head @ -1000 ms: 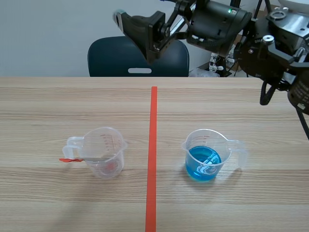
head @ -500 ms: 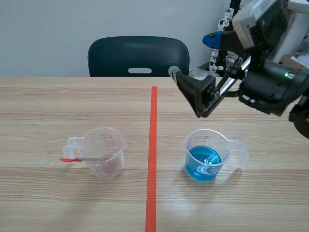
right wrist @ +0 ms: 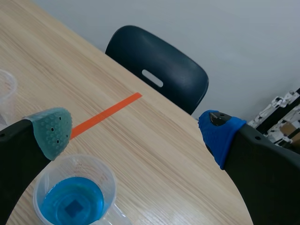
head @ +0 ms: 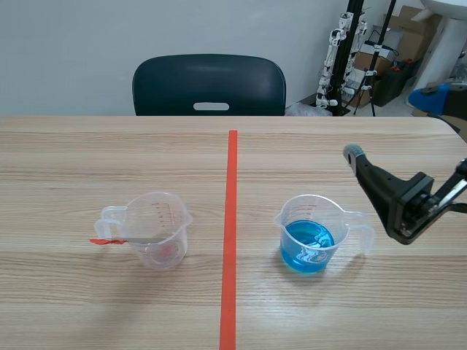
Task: Do the redox reaction experiment. return to the home posture
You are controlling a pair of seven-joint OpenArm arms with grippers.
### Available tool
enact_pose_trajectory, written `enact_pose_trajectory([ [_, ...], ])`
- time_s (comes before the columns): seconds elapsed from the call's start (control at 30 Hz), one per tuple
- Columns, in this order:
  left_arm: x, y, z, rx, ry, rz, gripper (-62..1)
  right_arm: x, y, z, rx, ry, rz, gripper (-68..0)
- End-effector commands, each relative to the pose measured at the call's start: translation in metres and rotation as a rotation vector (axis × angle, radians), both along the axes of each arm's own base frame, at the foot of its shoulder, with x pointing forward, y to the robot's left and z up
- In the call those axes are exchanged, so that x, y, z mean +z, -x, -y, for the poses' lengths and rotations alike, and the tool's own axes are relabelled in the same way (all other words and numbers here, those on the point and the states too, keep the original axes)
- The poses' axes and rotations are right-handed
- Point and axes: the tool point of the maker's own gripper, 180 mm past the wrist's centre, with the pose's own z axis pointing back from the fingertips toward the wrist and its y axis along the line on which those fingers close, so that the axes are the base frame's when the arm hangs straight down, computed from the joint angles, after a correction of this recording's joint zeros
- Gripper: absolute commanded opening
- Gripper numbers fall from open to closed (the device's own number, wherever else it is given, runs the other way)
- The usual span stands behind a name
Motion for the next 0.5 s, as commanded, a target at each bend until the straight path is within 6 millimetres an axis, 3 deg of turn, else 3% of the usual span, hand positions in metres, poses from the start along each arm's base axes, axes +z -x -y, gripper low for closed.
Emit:
enact_pose_trajectory([
  [0.0,0.017,-0.010,0.015,0.001,0.016,0.050,-4.3,0.018,0.004,-0.004,0.019,-0.019,0.054,-11.5],
  [0.13,0.041,-0.012,0.056,-0.052,0.012,0.114,-4.3,0.031,0.015,-0.004,0.034,0.023,0.099,-11.5],
  [0.23,0.044,-0.007,0.079,-0.082,-0.036,0.122,-4.3,0.033,0.019,0.000,0.027,0.047,0.107,-11.5],
  [0.47,0.047,0.014,0.102,-0.140,-0.039,0.102,-4.3,0.024,0.025,0.021,-0.050,0.070,0.066,-11.5],
])
